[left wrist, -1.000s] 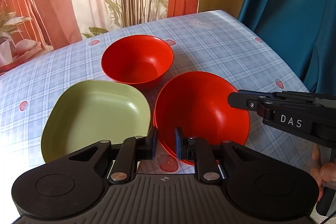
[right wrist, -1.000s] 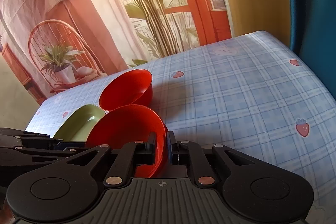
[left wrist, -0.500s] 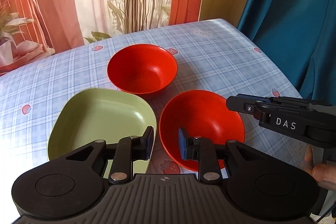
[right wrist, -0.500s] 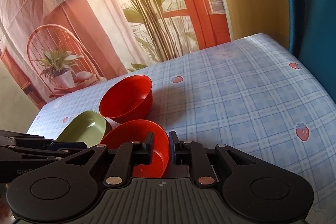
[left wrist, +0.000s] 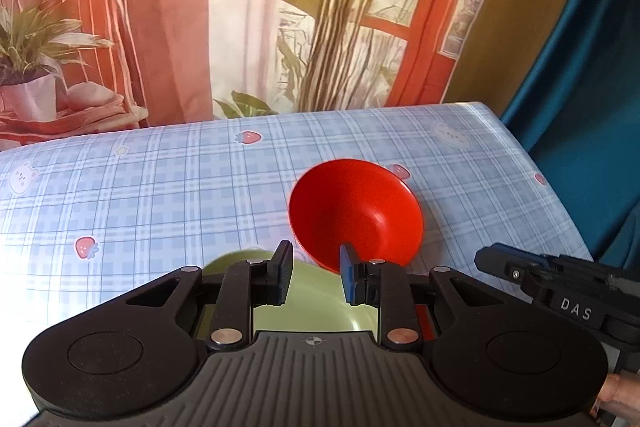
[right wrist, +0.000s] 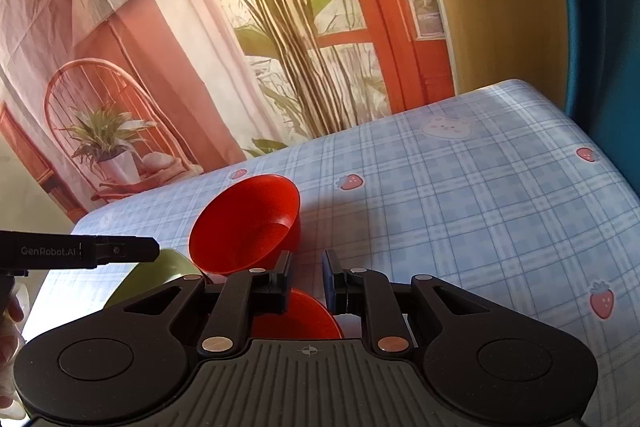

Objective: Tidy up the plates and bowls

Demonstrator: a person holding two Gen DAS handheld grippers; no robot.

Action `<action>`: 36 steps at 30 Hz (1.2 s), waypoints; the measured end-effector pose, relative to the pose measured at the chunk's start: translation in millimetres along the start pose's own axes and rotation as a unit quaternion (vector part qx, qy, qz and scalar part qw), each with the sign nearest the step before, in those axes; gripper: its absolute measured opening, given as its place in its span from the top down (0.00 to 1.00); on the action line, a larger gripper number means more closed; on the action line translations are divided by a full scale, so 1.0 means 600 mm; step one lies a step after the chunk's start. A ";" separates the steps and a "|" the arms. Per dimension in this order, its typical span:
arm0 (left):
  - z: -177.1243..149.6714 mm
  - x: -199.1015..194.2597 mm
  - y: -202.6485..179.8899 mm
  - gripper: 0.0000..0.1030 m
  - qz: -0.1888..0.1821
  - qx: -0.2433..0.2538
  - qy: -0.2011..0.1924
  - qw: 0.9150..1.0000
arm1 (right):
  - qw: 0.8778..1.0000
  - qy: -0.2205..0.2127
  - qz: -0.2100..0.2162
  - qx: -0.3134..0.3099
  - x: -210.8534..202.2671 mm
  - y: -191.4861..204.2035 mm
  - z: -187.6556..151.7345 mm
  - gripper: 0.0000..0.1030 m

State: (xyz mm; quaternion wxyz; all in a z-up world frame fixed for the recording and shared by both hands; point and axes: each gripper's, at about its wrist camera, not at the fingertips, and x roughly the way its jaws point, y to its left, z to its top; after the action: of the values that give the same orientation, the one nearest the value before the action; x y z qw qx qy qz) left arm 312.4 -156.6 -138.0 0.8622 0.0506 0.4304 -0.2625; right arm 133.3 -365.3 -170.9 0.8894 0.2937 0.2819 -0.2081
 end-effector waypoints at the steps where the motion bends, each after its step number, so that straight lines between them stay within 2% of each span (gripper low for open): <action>1: 0.006 0.006 0.004 0.74 0.001 -0.007 -0.002 1.000 | 1.000 0.002 0.002 0.002 0.007 0.002 0.004 0.84; 6: 0.023 0.041 0.020 0.74 0.000 -0.031 -0.005 0.999 | 1.000 0.008 0.006 0.012 0.042 0.010 0.019 0.84; 11: 0.022 0.072 0.019 0.74 0.018 -0.027 -0.015 0.999 | 1.000 0.011 0.002 0.020 0.076 0.016 0.027 0.83; 20: 0.018 0.108 0.030 0.74 0.012 -0.026 -0.007 1.000 | 0.999 0.030 -0.001 0.028 0.122 0.017 0.031 0.81; 23: 0.016 0.110 0.031 0.78 0.012 -0.021 -0.009 1.000 | 0.999 0.034 -0.002 0.024 0.129 0.021 0.029 0.82; 24: 0.015 0.111 0.031 0.85 0.012 -0.019 -0.009 1.000 | 0.999 0.035 -0.002 0.023 0.130 0.022 0.029 0.82; 26: 0.013 0.113 0.030 0.87 0.009 -0.016 -0.006 1.000 | 0.999 0.036 -0.001 0.022 0.132 0.024 0.029 0.82; 27: 0.011 0.113 0.029 0.92 0.007 -0.014 -0.006 1.000 | 0.999 0.037 0.000 0.022 0.133 0.024 0.028 0.85; 28: 0.010 0.114 0.027 0.93 0.003 -0.012 -0.005 1.000 | 0.999 0.038 0.000 0.021 0.134 0.025 0.028 0.89; 36: 0.007 0.098 0.018 0.93 0.007 -0.003 -0.009 1.000 | 0.999 0.031 -0.003 0.023 0.124 0.024 0.026 0.91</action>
State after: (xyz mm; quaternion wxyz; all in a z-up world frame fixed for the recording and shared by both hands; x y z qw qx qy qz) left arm 349.8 -172.7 -182.2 0.8680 0.0483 0.4228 -0.2559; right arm 203.3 -379.9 -201.1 0.8727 0.3195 0.3052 -0.2076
